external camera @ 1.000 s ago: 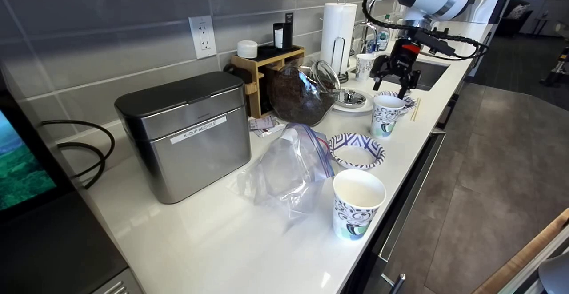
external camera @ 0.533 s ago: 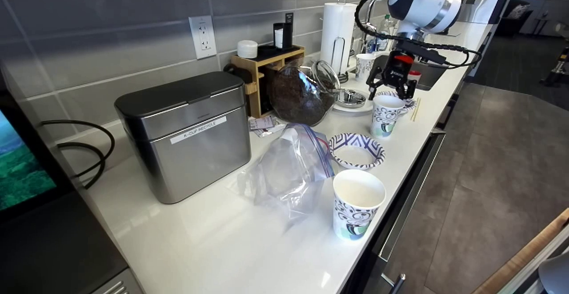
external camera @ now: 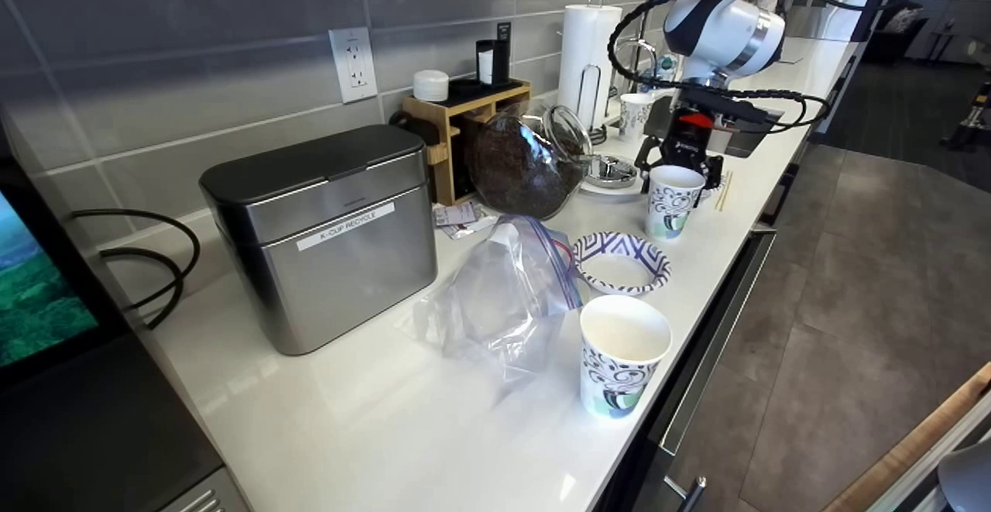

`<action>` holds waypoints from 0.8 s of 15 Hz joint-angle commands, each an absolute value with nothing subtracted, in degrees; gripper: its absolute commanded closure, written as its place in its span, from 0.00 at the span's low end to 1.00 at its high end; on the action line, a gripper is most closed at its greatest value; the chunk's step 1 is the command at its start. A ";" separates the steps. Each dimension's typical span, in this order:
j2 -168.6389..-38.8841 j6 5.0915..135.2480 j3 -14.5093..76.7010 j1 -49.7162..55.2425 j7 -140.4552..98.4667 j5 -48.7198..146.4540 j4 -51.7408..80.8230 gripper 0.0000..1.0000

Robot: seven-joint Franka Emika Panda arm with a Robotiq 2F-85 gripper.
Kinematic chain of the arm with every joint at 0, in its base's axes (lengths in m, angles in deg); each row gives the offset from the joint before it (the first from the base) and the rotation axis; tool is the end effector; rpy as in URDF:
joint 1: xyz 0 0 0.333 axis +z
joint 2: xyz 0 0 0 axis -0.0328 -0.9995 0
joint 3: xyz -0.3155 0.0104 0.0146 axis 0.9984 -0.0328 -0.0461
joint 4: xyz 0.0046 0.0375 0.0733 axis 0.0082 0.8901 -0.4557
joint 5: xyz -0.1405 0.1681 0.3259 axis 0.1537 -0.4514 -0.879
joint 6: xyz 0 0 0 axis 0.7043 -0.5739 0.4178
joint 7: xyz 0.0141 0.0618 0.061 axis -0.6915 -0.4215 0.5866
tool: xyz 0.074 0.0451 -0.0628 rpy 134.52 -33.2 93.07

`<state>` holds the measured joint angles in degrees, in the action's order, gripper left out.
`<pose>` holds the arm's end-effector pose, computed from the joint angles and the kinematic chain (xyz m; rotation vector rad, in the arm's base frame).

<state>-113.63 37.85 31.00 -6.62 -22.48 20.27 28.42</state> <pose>0.5744 -0.0861 0.2493 -2.5652 0.7084 0.6826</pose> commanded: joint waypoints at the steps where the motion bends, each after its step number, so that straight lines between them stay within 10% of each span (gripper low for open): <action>1: -116.15 33.44 31.15 -6.92 -24.38 20.23 25.35 0.00; 12: -119.74 29.83 30.66 -6.98 -26.45 17.72 23.86 0.00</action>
